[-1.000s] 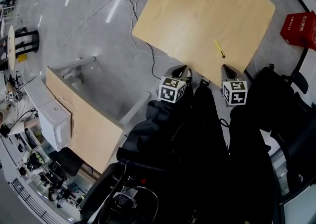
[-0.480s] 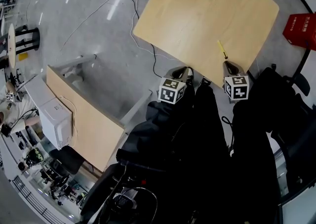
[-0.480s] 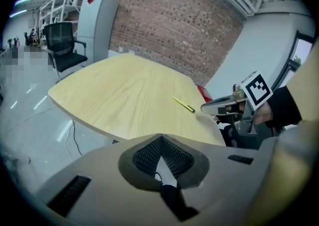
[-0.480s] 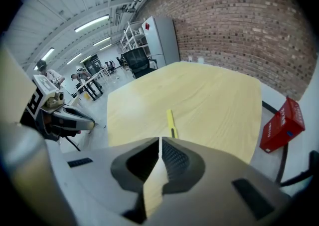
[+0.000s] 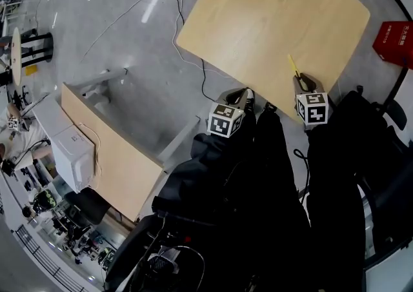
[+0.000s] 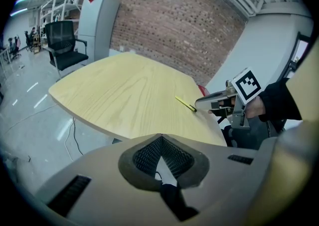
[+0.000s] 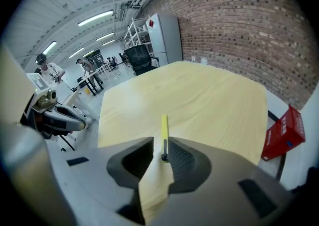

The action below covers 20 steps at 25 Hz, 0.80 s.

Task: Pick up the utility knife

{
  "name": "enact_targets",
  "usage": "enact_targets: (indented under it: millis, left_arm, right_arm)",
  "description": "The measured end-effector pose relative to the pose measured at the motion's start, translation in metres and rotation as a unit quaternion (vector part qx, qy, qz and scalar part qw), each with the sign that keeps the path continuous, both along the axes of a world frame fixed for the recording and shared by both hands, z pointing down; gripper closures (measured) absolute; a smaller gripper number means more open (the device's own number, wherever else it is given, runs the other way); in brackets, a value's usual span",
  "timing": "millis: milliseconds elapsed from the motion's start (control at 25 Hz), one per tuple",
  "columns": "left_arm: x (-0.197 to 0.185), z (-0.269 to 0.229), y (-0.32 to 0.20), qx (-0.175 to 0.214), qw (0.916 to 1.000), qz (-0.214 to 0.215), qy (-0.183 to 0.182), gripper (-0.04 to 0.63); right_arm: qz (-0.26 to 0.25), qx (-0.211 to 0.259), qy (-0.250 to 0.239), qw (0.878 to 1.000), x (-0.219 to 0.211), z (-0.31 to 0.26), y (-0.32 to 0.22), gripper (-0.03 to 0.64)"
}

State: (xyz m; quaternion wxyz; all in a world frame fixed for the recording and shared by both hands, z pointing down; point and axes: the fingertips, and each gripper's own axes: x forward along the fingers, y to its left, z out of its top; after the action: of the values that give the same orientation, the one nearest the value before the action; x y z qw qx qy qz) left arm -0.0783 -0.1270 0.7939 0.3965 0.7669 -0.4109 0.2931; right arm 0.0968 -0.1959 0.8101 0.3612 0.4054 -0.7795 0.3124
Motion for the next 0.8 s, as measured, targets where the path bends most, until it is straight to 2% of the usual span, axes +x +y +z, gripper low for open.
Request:
enact_targets:
  millis: [240, 440, 800]
  left_arm:
    - [-0.003, 0.004, 0.002, -0.005, 1.0000, -0.006, 0.001, 0.595]
    - [-0.004, 0.007, 0.000, -0.007, 0.9999, -0.008, 0.002, 0.595]
    - [-0.006, 0.009, 0.000, -0.011, 0.9998, -0.014, 0.001, 0.595]
  right_arm:
    - [-0.002, -0.010, 0.007, 1.000, 0.000, 0.011, -0.004, 0.525]
    - [-0.025, -0.017, 0.027, 0.999, -0.002, 0.019, -0.006, 0.525]
    - [-0.032, -0.018, 0.049, 0.998, -0.002, 0.027, -0.009, 0.526]
